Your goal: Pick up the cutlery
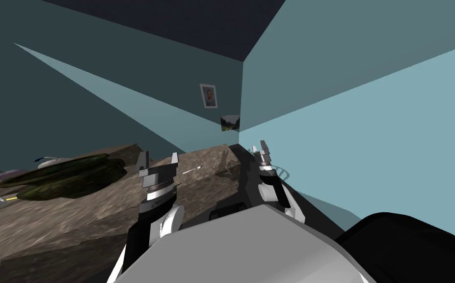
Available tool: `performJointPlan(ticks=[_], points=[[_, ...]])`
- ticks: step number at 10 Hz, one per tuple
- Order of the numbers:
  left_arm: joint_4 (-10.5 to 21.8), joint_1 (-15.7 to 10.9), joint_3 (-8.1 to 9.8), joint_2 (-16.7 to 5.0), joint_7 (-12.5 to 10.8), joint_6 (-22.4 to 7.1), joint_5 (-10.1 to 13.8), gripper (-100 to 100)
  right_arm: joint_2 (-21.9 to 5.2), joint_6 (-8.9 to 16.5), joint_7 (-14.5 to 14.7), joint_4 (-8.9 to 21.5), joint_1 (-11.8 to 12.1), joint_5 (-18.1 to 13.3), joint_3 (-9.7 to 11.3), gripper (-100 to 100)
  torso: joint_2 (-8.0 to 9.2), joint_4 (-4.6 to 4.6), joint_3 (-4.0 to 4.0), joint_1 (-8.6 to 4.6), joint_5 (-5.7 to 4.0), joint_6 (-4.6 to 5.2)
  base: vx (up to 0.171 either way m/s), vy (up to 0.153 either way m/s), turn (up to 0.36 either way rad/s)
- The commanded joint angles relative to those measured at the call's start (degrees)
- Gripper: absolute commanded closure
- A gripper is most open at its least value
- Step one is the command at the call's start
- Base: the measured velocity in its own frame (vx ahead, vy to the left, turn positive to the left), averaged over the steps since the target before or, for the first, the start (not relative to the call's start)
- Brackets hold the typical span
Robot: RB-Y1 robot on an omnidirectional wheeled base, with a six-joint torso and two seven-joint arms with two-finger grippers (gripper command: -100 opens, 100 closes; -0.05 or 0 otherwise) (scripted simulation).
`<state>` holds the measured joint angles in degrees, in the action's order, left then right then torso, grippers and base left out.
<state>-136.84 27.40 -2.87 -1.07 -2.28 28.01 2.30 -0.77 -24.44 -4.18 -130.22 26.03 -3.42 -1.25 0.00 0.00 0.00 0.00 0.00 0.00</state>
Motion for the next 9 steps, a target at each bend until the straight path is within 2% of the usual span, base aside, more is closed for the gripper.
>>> performJointPlan(ticks=[1, 5, 6, 9], points=[[0.68, -0.83, 0.13, -1.62, -0.09, -0.75, 0.12, -100, 0.0, 0.0, 0.0, 0.0, 0.0, 0.0, 0.0, 0, 0.0, 0.0, 0.0, 0.0, 0.0, 0.0, -0.003, 0.0, -0.026], [4.8, -5.51, 0.86, -6.83, -0.62, -5.18, 0.89, -100, 0.0, 0.0, 0.0, 0.0, 0.0, 0.0, 0.0, 0, 0.03, 0.0, 0.01, 0.03, 0.01, 0.01, -0.01, 0.001, -0.049], [4.8, -5.71, 0.86, -6.83, -0.62, -5.37, 0.89, -100, 0.0, 0.0, 0.0, 0.0, 0.0, 0.0, 0.0, 0, 0.02, 0.01, 0.01, 0.03, 0.01, 0.01, -0.01, 0.003, -0.024], [9.85, -11.38, 1.73, -10.9, -1.29, -10.86, 1.94, -100, 0.0, 0.0, 0.0, 0.0, 0.0, 0.0, 0.0, 0, 0.01, 0.0, 0.01, 0.03, 0.01, 0.01, -0.013, 0.003, -0.07]])
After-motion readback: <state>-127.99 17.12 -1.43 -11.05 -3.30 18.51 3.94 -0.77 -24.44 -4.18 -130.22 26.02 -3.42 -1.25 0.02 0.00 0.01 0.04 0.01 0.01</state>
